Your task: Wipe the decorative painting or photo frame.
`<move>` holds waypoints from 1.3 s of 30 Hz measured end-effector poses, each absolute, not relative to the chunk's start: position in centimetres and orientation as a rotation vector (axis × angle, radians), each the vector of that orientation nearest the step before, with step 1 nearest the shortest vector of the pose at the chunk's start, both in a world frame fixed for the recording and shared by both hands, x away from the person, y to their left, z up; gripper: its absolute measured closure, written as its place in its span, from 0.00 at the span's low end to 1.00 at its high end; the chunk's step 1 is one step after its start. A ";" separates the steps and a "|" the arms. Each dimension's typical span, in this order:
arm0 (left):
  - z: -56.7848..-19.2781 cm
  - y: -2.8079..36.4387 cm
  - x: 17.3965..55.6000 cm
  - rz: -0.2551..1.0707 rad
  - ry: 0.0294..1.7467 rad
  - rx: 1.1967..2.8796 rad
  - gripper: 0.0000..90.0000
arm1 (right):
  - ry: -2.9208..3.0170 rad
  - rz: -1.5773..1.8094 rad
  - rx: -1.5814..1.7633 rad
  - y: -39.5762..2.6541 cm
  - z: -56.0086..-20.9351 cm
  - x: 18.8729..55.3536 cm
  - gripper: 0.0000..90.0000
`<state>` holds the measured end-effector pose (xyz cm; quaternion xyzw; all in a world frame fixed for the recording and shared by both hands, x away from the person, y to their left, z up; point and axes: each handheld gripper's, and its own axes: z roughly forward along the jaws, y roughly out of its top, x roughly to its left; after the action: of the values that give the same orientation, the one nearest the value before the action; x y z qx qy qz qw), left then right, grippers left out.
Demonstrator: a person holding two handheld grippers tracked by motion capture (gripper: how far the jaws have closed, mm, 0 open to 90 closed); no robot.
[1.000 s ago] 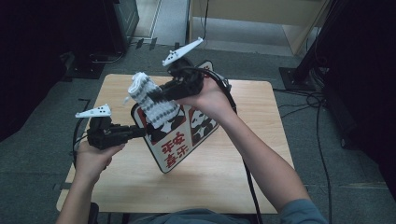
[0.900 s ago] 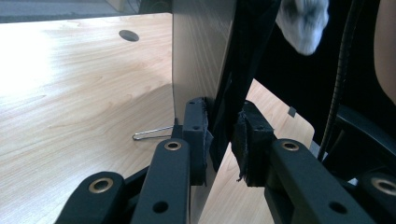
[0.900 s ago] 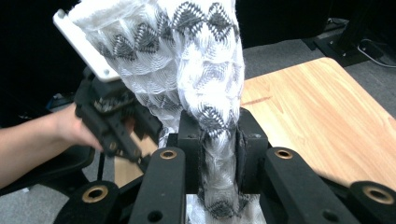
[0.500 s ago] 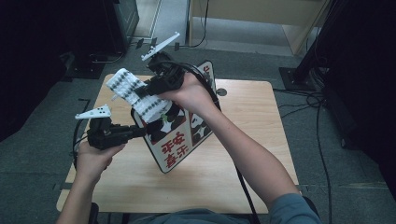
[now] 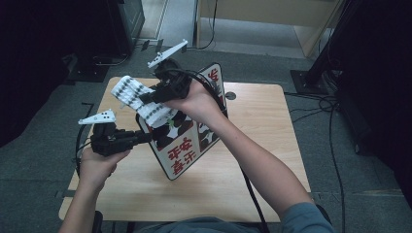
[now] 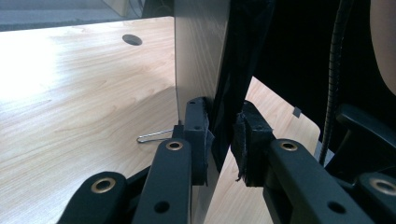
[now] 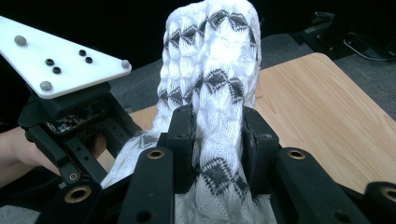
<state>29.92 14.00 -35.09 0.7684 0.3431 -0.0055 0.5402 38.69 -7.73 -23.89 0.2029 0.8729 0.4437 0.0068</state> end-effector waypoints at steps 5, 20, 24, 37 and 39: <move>-35.1 14.0 29.9 -0.017 0.817 1.824 0.86 | 2.730 1.430 0.640 -8.1 -24.2 39.1 0.77; -35.2 14.0 30.0 -0.024 0.817 1.820 0.85 | 2.705 1.518 0.636 -9.3 -24.8 39.8 0.74; -35.2 14.0 30.0 -0.025 0.817 1.820 0.85 | 2.691 1.519 0.635 -9.6 -24.9 40.0 0.74; -35.2 14.1 29.9 -0.026 0.817 1.819 0.85 | 2.657 1.528 0.646 -10.5 -25.0 40.4 0.73; -35.2 14.1 29.9 -0.024 0.817 1.819 0.86 | 2.659 1.533 0.653 -10.6 -25.0 40.5 0.73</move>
<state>29.91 14.06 -35.19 0.7661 0.3440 -0.0103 0.5428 40.49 -10.60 -25.02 0.2082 0.8474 0.4884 0.0018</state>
